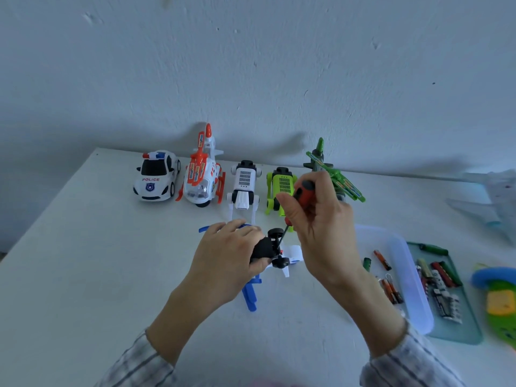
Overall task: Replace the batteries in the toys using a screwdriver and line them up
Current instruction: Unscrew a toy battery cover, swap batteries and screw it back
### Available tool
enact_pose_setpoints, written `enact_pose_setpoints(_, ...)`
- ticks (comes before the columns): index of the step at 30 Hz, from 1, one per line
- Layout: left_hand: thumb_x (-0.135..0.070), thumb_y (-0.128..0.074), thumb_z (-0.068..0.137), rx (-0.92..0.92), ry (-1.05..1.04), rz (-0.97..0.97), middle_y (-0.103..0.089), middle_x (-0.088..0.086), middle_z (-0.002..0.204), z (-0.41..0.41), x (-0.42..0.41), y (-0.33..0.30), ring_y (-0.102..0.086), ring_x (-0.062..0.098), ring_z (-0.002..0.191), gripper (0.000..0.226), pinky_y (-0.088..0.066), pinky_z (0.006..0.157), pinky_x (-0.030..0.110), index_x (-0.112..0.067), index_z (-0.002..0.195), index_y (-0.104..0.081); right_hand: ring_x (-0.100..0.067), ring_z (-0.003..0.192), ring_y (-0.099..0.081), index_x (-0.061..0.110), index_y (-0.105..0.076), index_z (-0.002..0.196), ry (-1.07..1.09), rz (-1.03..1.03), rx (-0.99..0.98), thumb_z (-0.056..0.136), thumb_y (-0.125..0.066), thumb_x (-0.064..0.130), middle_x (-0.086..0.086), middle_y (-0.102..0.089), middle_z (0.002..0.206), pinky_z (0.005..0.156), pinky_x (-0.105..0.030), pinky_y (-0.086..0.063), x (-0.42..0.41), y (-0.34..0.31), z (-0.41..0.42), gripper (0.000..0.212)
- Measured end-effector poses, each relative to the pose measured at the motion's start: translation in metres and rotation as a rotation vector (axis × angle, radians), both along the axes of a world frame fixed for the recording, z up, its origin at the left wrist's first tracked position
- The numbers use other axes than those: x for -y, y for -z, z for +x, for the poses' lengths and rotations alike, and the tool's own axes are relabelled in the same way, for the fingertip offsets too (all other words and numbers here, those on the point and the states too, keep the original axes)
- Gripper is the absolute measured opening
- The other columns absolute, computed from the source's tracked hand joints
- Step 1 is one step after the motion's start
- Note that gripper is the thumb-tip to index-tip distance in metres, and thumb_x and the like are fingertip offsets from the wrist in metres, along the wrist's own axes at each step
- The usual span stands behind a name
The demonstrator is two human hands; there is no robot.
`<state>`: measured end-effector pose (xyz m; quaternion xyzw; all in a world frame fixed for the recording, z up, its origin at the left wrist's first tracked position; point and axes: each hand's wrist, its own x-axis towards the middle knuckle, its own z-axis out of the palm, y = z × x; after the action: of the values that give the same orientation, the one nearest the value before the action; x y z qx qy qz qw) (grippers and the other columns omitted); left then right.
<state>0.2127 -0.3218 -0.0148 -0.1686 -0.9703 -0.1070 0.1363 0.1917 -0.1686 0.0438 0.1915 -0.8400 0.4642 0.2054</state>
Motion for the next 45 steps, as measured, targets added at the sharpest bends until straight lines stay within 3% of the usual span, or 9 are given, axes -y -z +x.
enact_pose_setpoints(6,-0.044,-0.084,0.064,0.014,-0.026,-0.055,-0.071,-0.008,0.075,0.002,-0.003,0.002,-0.07,0.021,0.089,0.038,-0.055,0.072,0.038,-0.022,0.089,-0.068,-0.027,0.056,-0.058,0.028,-0.04,0.091,0.015,-0.041,0.029,0.087,-0.053,0.049,-0.005,-0.054,0.064,0.051,-0.045,-0.047,-0.003,0.003,-0.001,0.025)
enact_pose_setpoints(15,-0.045,-0.084,0.064,0.021,-0.024,-0.062,-0.07,-0.009,0.072,0.002,-0.004,0.001,-0.07,0.021,0.089,0.038,-0.055,0.069,0.038,-0.024,0.088,-0.065,-0.031,0.057,-0.056,0.022,-0.043,0.091,0.031,-0.098,0.048,0.09,-0.055,0.04,-0.01,-0.055,0.065,0.051,-0.045,-0.046,-0.003,0.003,0.004,0.021)
enact_pose_setpoints(20,-0.046,-0.074,0.076,0.05,-0.032,0.008,-0.072,-0.006,0.088,0.003,-0.003,0.001,-0.064,0.021,0.104,0.035,-0.049,0.083,0.04,-0.024,0.101,-0.065,-0.027,0.06,-0.058,0.022,-0.044,0.09,0.048,-0.104,0.104,0.09,-0.056,0.035,-0.007,-0.055,0.069,0.056,-0.042,-0.048,-0.003,0.0,0.002,0.018)
enact_pose_setpoints(26,-0.046,-0.084,0.063,-0.021,-0.035,0.019,-0.07,-0.008,0.073,0.003,-0.003,0.003,-0.07,0.019,0.086,0.036,-0.054,0.067,0.037,-0.025,0.086,-0.067,-0.016,0.063,-0.061,0.015,-0.049,0.109,-0.167,-0.096,0.201,0.092,-0.058,0.011,0.006,-0.055,0.076,0.061,-0.015,-0.044,-0.013,-0.011,-0.005,0.02)
enact_pose_setpoints(33,-0.052,-0.074,0.074,0.049,-0.055,0.046,-0.072,-0.009,0.084,0.006,-0.003,0.0,-0.066,0.018,0.1,0.032,-0.051,0.081,0.038,-0.028,0.095,-0.067,-0.027,0.061,-0.06,0.016,-0.05,0.096,-0.426,-0.389,0.255,0.083,-0.048,-0.008,-0.009,-0.062,0.083,0.054,-0.029,-0.047,-0.021,-0.011,-0.021,0.027)
enact_pose_setpoints(36,-0.054,-0.063,0.083,0.084,-0.054,0.055,-0.072,-0.009,0.099,0.005,-0.002,-0.001,-0.059,0.018,0.114,0.035,-0.045,0.093,0.038,-0.029,0.108,-0.064,-0.023,0.065,-0.059,0.03,-0.061,0.089,-0.4,-0.479,0.285,0.081,-0.064,0.006,0.002,-0.065,0.082,0.054,-0.028,-0.048,-0.026,-0.009,-0.027,0.025)
enact_pose_setpoints(39,-0.057,-0.053,0.089,0.11,-0.048,0.059,-0.067,-0.01,0.113,0.004,-0.002,-0.001,-0.05,0.015,0.125,0.039,-0.037,0.102,0.036,-0.031,0.118,-0.057,-0.033,0.059,-0.056,0.03,-0.063,0.083,-0.38,-0.567,0.278,0.069,-0.08,0.041,-0.009,-0.061,0.077,0.05,-0.026,-0.045,-0.027,-0.007,-0.026,0.025)
enact_pose_setpoints(42,-0.056,-0.063,0.082,0.123,-0.043,0.038,-0.071,-0.01,0.099,0.005,-0.003,-0.005,-0.059,0.016,0.114,0.036,-0.046,0.092,0.038,-0.03,0.107,-0.063,-0.047,0.055,-0.055,0.027,-0.061,0.076,-0.334,-0.579,0.245,0.072,-0.08,0.025,-0.025,-0.055,0.072,0.049,-0.024,-0.044,-0.026,-0.008,-0.029,0.02)
enact_pose_setpoints(45,-0.055,-0.072,0.075,0.116,-0.077,0.029,-0.072,-0.011,0.084,0.004,-0.002,-0.002,-0.066,0.018,0.099,0.033,-0.052,0.079,0.038,-0.03,0.095,-0.065,-0.034,0.06,-0.062,0.023,-0.061,0.082,-0.385,-0.555,0.277,0.08,-0.067,0.008,-0.028,-0.059,0.081,0.053,-0.034,-0.051,-0.026,-0.011,-0.033,0.016)
